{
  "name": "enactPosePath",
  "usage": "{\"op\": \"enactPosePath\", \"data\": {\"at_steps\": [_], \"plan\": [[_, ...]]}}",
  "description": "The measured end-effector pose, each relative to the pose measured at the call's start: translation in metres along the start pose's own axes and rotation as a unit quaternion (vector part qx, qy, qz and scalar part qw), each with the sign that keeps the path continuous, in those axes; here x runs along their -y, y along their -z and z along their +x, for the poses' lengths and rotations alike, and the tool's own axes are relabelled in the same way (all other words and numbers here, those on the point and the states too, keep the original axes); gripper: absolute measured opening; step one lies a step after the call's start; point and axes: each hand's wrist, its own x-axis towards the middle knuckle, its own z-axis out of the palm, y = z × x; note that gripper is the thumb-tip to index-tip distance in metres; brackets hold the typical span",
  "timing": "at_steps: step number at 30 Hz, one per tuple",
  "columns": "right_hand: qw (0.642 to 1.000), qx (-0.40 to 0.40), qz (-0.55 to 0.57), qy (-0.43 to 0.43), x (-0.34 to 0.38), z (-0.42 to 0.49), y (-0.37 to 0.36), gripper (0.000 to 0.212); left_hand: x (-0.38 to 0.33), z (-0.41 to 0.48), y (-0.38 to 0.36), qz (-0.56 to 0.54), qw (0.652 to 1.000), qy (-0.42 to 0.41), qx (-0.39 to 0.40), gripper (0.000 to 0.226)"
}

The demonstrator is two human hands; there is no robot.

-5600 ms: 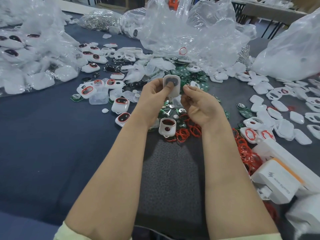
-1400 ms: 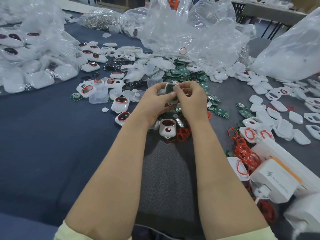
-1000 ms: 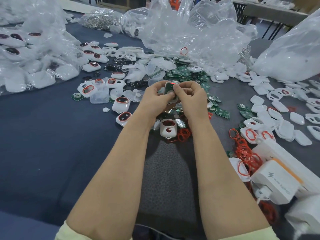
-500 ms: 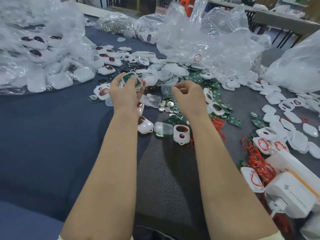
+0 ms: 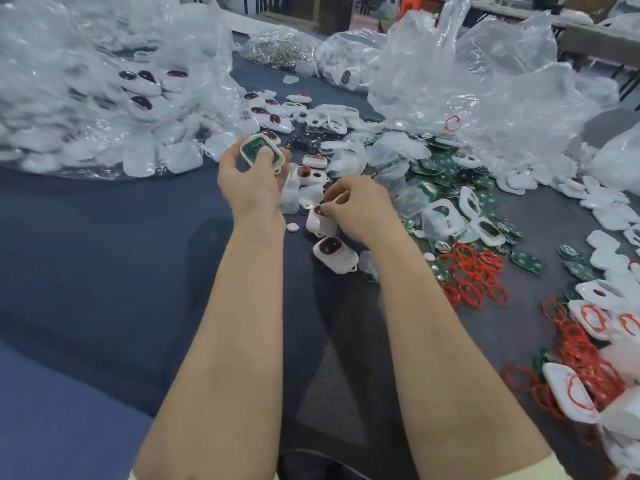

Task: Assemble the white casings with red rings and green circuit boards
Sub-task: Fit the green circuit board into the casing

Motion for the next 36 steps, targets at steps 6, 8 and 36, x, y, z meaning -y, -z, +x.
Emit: {"op": "enactPosePath", "data": {"at_steps": [6, 8, 36], "plan": [[1.000, -0.018, 0.000, 0.013, -0.006, 0.002, 0.010, 0.016, 0.009, -0.010, -0.012, 0.055, 0.998, -0.005, 0.042, 0.024], [0.998, -0.059, 0.002, 0.005, -0.013, 0.003, 0.019, 0.018, 0.014, -0.017, -0.023, 0.075, 0.995, -0.009, 0.063, 0.023], [0.983, -0.134, 0.012, -0.126, -0.075, 0.082, 0.118, 0.029, 0.074, 0.003, -0.137, -0.043, 0.990, 0.107, 0.085, 0.027]]}}
